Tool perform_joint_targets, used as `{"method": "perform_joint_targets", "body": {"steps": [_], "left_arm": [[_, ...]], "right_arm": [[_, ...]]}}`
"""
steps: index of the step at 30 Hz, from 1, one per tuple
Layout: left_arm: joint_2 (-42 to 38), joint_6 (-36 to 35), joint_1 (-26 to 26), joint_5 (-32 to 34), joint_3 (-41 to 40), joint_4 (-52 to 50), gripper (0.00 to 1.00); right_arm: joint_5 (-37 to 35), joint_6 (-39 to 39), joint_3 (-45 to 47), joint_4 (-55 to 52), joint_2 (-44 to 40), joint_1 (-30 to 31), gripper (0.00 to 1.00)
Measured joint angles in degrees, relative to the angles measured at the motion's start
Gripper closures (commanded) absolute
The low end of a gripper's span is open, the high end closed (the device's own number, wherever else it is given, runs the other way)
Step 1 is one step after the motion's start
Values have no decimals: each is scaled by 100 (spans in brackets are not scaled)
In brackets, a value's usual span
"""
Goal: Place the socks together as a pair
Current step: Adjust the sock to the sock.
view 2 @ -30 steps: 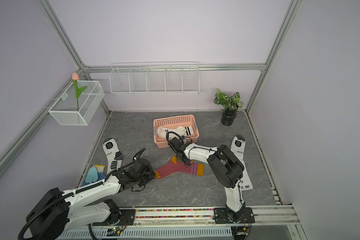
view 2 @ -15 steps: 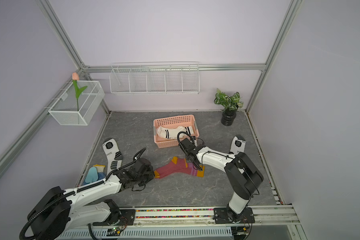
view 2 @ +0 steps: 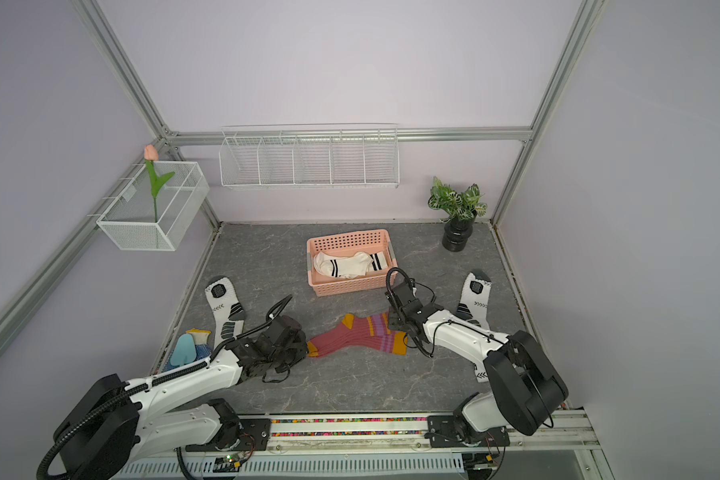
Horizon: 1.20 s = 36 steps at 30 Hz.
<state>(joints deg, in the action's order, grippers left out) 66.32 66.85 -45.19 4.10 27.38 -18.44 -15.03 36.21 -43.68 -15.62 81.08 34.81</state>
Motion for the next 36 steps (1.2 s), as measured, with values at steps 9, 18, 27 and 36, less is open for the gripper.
{"method": "perform_joint_targets", "body": {"steps": [9, 18, 27, 36], "left_arm": [[28, -37, 0, -98, 50, 79, 88], [28, -96, 0, -164, 129, 105, 81], [0, -92, 0, -225, 133, 101, 77], [39, -98, 0, -249, 136, 101, 81]], "right_arm": [[254, 48, 179, 225, -83, -214, 54], [505, -2, 385, 533, 63, -522, 55], [678, -173, 385, 848, 474, -660, 55], [848, -240, 382, 1034, 708, -671, 59]]}}
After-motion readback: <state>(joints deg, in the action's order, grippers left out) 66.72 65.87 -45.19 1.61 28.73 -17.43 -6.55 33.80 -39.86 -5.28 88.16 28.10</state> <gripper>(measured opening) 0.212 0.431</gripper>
